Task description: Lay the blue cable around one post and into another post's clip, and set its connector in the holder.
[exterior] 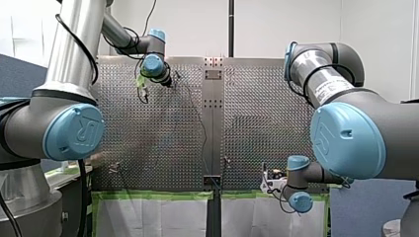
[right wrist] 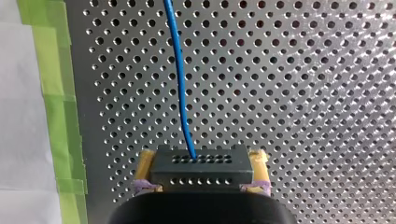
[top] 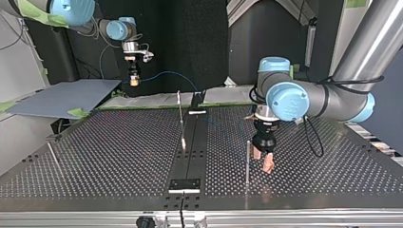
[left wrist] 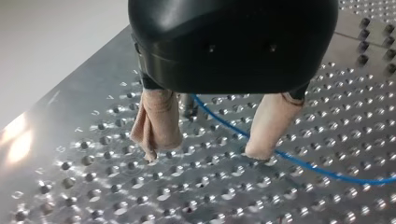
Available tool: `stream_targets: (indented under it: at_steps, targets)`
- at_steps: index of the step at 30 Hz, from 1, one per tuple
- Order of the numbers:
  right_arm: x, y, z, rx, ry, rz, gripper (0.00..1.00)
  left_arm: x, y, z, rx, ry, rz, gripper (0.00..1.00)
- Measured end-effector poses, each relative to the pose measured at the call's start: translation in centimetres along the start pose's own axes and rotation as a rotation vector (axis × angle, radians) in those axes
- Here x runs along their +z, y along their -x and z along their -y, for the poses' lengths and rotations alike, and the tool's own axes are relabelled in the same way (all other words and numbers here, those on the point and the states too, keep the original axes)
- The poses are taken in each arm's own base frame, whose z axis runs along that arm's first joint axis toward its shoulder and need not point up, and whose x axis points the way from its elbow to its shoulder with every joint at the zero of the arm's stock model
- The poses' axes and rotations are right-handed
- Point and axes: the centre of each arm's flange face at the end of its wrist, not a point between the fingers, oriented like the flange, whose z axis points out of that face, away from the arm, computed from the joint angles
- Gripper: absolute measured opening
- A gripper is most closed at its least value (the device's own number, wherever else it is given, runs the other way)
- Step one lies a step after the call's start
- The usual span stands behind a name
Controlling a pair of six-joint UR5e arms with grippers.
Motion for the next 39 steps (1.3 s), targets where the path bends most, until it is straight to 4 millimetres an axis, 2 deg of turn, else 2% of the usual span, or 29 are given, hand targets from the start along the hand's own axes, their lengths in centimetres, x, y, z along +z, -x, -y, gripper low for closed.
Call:
stream_targets:
  at_steps: [8, 19, 30, 39]
  targets:
    - [0.2, 0.0, 0.3, 0.004, -0.005, 0.007, 0.0, -0.4, -0.3, 0.3, -0.058, 0.004, -0.016, 1.0]
    - [0.5, 0.0, 0.2, 0.034, -0.004, 0.01, 0.0, -1.1, 0.2, -0.3, -0.142, 0.081, 0.004, 1.0]
    - [1.5, -0.1, 0.2, 0.023, -0.002, 0.039, 0.0, -4.8, 2.6, -1.9, -0.191, 0.193, 0.045, 1.0]
    - [1.3, 0.1, 0.5, -0.003, -0.01, 0.062, 0.0, -8.2, 5.7, -1.1, -0.114, 0.185, 0.031, 1.0]
